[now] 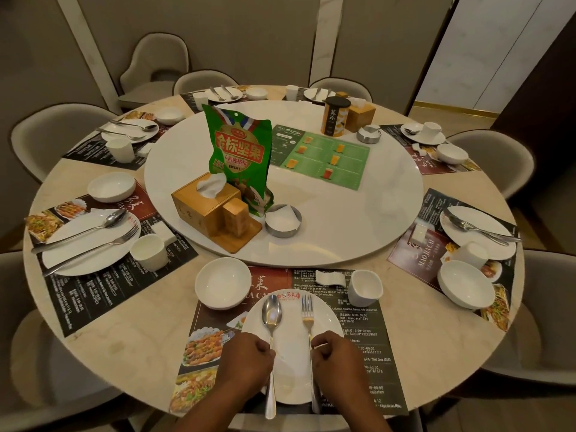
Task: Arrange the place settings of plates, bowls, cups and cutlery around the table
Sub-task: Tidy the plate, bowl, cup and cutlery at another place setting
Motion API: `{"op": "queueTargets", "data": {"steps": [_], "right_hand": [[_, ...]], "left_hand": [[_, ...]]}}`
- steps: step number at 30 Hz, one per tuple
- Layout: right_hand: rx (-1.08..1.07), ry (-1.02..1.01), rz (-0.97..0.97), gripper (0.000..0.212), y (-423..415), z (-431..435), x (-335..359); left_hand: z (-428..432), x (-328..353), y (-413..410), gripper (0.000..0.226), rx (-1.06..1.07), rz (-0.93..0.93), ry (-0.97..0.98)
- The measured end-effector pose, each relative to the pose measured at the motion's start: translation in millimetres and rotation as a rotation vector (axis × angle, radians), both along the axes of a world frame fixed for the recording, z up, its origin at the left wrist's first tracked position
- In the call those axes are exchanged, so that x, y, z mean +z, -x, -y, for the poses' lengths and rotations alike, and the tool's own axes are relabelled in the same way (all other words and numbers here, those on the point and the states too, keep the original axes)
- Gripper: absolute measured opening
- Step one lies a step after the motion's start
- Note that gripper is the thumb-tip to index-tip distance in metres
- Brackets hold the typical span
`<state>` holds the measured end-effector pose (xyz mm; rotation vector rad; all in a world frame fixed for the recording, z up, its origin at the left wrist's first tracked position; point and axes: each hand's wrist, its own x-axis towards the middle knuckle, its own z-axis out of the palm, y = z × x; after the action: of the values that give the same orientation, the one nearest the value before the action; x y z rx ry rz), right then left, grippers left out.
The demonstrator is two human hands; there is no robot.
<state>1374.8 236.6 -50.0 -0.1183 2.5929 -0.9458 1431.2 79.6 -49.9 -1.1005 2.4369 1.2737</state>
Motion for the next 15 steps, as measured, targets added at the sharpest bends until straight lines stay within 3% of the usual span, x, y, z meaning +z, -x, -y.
{"op": "queueTargets", "data": {"steps": [7,15], "right_hand": [[-0.022,0.013,0.007,0.017,-0.3,1.0,-1.7],[-0.027,0.031,0.004,0.015,-1.2,2.4,-3.7]], "left_hand": [[-3.4,3.7,0.0,0.028,0.033,-0.009,-0.025],[-1.3,5.9,-2.9,0.016,0.04,-0.022,-0.037]]}}
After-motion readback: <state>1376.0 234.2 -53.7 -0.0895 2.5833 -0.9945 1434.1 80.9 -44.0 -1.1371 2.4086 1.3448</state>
